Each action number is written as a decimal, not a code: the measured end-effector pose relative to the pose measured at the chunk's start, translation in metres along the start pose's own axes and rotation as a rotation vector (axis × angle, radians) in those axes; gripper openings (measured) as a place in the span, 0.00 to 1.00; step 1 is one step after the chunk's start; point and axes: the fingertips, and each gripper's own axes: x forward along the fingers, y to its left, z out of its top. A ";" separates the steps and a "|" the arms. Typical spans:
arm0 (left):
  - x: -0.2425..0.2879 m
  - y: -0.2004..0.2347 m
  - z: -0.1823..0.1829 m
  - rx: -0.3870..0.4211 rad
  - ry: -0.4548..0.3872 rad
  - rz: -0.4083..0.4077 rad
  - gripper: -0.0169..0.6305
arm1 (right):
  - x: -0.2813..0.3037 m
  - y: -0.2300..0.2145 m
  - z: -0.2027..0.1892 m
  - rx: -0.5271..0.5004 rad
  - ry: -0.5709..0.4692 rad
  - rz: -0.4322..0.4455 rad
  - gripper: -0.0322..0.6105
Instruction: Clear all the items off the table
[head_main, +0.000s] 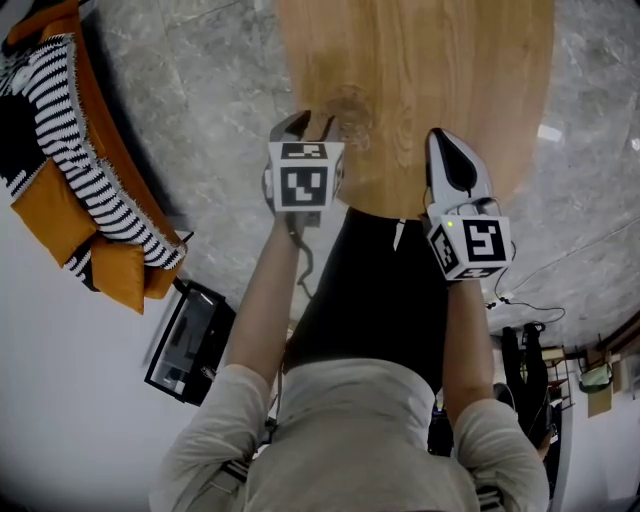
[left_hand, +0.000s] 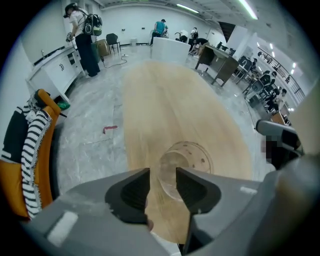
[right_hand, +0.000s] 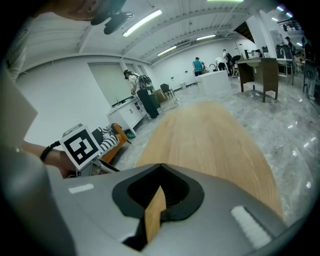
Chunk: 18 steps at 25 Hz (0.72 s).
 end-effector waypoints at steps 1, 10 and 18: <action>0.002 0.001 0.000 0.004 0.004 0.003 0.30 | -0.001 -0.002 -0.002 0.003 0.002 -0.004 0.06; 0.025 -0.001 0.001 0.020 0.052 -0.009 0.30 | 0.000 -0.014 -0.006 0.031 0.004 -0.025 0.06; 0.040 0.000 0.000 0.029 0.087 -0.013 0.30 | 0.001 -0.019 -0.010 0.041 0.012 -0.031 0.06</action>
